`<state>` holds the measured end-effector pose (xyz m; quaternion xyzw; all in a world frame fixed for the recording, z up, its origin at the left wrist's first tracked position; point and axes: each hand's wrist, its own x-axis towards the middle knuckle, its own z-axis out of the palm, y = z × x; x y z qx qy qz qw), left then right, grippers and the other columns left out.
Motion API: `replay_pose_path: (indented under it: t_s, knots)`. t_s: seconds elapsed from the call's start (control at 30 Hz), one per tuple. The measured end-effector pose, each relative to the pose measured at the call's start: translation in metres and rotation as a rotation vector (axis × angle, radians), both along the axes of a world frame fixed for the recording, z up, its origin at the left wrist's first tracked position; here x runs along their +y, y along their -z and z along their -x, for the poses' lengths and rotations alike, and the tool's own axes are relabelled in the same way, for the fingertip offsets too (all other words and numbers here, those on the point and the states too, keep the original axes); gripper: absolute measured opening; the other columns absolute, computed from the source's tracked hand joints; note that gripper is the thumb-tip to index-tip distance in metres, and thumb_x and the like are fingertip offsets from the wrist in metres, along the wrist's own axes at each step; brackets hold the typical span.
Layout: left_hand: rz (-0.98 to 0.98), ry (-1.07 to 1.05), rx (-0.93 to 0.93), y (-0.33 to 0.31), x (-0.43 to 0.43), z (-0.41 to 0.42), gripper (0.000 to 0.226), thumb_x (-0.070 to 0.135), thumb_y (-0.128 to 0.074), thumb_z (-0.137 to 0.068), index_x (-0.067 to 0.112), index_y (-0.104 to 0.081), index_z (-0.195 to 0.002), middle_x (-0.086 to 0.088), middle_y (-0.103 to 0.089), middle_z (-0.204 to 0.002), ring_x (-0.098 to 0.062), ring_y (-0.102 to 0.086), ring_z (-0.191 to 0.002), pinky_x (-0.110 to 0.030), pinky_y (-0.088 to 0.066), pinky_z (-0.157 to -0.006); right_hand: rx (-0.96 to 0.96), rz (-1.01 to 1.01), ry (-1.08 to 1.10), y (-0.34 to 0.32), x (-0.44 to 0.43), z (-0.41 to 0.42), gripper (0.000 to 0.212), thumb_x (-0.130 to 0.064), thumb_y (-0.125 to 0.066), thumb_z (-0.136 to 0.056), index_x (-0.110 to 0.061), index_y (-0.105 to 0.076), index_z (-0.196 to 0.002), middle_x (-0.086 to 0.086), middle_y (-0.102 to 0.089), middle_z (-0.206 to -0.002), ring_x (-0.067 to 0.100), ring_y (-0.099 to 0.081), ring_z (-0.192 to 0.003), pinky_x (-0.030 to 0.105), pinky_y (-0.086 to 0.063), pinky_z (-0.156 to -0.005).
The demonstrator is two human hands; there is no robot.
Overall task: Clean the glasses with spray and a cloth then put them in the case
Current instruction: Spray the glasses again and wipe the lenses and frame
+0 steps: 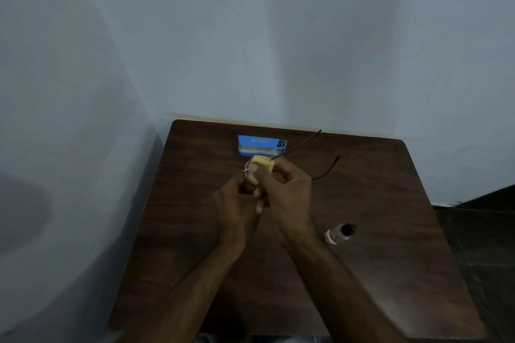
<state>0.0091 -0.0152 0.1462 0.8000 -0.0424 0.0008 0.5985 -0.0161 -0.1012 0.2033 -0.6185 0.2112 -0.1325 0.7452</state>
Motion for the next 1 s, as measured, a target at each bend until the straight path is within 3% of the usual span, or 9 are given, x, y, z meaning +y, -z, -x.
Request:
replay_pose_path:
  t_s: [0.17, 0.23, 0.3, 0.37, 0.5, 0.63, 0.77, 0.83, 1.0]
  knots:
    - [0.098, 0.016, 0.011, 0.009, 0.001, 0.0, 0.024, 0.044, -0.062, -0.09, 0.023, -0.069, -0.082, 0.012, -0.061, -0.055, -0.007, -0.059, -0.049, -0.036, -0.053, -0.053, 0.046, 0.106, -0.095, 0.001, 0.0, -0.003, 0.009, -0.011, -0.077, -0.096, -0.004, -0.074, -0.101, 0.009, -0.062, -0.061, 0.012, -0.053, -0.04, 0.023, -0.044, -0.038]
    - [0.122, 0.022, 0.043, 0.008, 0.0, -0.001, 0.012, 0.025, -0.069, -0.091, 0.027, -0.069, -0.08, 0.01, -0.064, -0.058, -0.006, -0.062, -0.052, -0.029, -0.054, -0.056, 0.039, 0.062, -0.071, 0.001, 0.0, -0.007, 0.01, -0.009, -0.078, -0.095, -0.003, -0.075, -0.102, 0.007, -0.06, -0.059, 0.01, -0.051, -0.039, 0.022, -0.043, -0.037]
    - [0.148, 0.005, 0.066, 0.004, -0.001, -0.002, 0.028, 0.004, -0.073, -0.089, 0.028, -0.069, -0.077, 0.016, -0.069, -0.062, 0.0, -0.067, -0.06, -0.014, -0.05, -0.059, 0.021, -0.01, -0.024, -0.002, -0.001, -0.01, 0.012, -0.009, -0.079, -0.094, -0.002, -0.076, -0.103, 0.007, -0.058, -0.055, 0.013, -0.047, -0.036, 0.021, -0.04, -0.037]
    - [0.181, 0.007, 0.097, 0.006, 0.0, -0.002, 0.031, 0.004, -0.078, -0.087, 0.033, -0.071, -0.084, 0.026, -0.075, -0.073, 0.005, -0.072, -0.073, -0.01, -0.052, -0.067, -0.015, -0.066, 0.01, -0.009, -0.004, -0.011, 0.011, -0.01, -0.077, -0.095, -0.003, -0.077, -0.104, 0.007, -0.06, -0.057, 0.014, -0.045, -0.034, 0.022, -0.038, -0.036]
    - [0.324, -0.017, 0.209, 0.018, -0.001, -0.003, 0.007, 0.013, -0.083, -0.089, 0.016, -0.079, -0.093, -0.001, -0.082, -0.085, -0.022, -0.08, -0.082, -0.043, -0.065, -0.075, -0.064, -0.179, 0.069, -0.031, -0.017, -0.015, 0.011, -0.012, -0.075, -0.097, -0.009, -0.078, -0.107, 0.006, -0.064, -0.065, 0.011, -0.048, -0.038, 0.023, -0.037, -0.036]
    - [0.409, -0.017, 0.265, 0.016, -0.002, 0.002, 0.007, 0.006, -0.081, -0.089, 0.007, -0.077, -0.094, -0.004, -0.082, -0.088, -0.022, -0.081, -0.082, -0.03, -0.064, -0.067, -0.112, -0.311, 0.119, -0.044, -0.028, -0.023, 0.012, -0.01, -0.073, -0.097, -0.004, -0.077, -0.106, 0.007, -0.07, -0.081, 0.009, -0.051, -0.048, 0.021, -0.04, -0.037]
    - [0.483, -0.036, 0.339, 0.015, -0.004, 0.002, 0.003, 0.009, -0.079, -0.091, 0.009, -0.077, -0.089, -0.011, -0.081, -0.086, -0.028, -0.081, -0.083, -0.033, -0.065, -0.068, -0.116, -0.41, 0.154, -0.047, -0.037, -0.027, 0.03, -0.014, -0.069, -0.101, 0.006, -0.071, -0.123, 0.006, -0.074, -0.091, 0.009, -0.057, -0.054, 0.02, -0.043, -0.04]
    - [0.527, -0.06, 0.39, 0.014, -0.004, 0.001, 0.004, 0.009, -0.077, -0.093, 0.006, -0.077, -0.09, -0.014, -0.081, -0.083, -0.026, -0.081, -0.08, -0.031, -0.065, -0.066, -0.135, -0.408, 0.16, -0.047, -0.042, -0.022, 0.037, -0.017, -0.064, -0.103, 0.009, -0.068, -0.129, 0.006, -0.073, -0.092, 0.011, -0.059, -0.057, 0.022, -0.045, -0.042]
    - [0.618, -0.105, 0.461, 0.011, -0.003, -0.003, 0.004, 0.006, -0.074, -0.095, 0.005, -0.077, -0.093, -0.013, -0.081, -0.083, -0.024, -0.08, -0.078, -0.029, -0.064, -0.065, -0.102, -0.281, 0.139, -0.036, -0.049, 0.02, 0.03, -0.015, -0.056, -0.104, 0.001, -0.072, -0.124, 0.008, -0.07, -0.088, 0.015, -0.06, -0.064, 0.025, -0.047, -0.044]
